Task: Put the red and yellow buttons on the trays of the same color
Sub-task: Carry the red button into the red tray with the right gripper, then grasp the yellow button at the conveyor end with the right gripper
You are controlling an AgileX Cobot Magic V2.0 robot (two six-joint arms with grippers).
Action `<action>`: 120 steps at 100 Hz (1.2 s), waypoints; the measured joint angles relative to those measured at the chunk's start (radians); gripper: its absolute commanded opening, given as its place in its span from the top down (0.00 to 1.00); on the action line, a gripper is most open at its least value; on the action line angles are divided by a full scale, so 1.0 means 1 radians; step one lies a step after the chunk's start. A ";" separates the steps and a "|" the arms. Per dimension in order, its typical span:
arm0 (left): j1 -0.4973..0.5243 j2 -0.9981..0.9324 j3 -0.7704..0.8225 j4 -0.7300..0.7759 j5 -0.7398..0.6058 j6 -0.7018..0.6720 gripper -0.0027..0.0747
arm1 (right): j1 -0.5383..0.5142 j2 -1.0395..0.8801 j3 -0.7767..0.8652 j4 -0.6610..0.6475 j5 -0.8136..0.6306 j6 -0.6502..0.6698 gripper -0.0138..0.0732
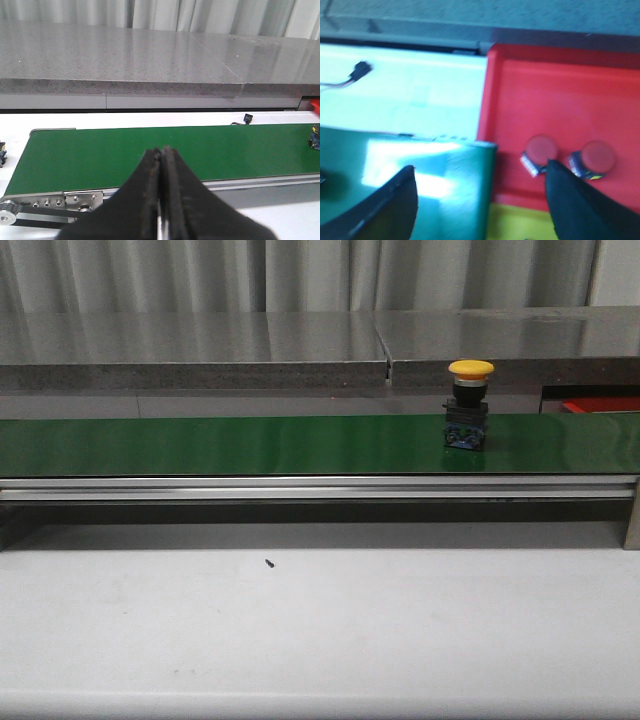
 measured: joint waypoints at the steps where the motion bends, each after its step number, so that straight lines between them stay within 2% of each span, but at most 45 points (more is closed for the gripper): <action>1: 0.000 0.000 0.000 0.000 0.000 0.000 0.99 | 0.004 -0.007 0.022 0.000 -0.005 -0.004 0.22; 33: 0.000 0.000 0.000 0.000 0.000 0.000 0.99 | 0.121 -0.270 0.480 0.006 -0.127 -0.106 0.22; 50: 0.000 0.000 0.000 0.000 0.000 0.000 0.99 | 0.219 -0.293 0.605 0.008 -0.198 -0.130 0.22; 80: 0.000 0.000 0.000 0.000 0.000 0.000 0.99 | 0.331 -0.213 0.624 0.014 -0.331 -0.140 0.22; 120: 0.000 0.000 0.000 0.000 0.000 0.000 0.99 | 0.361 -0.039 0.476 0.014 -0.384 -0.149 0.22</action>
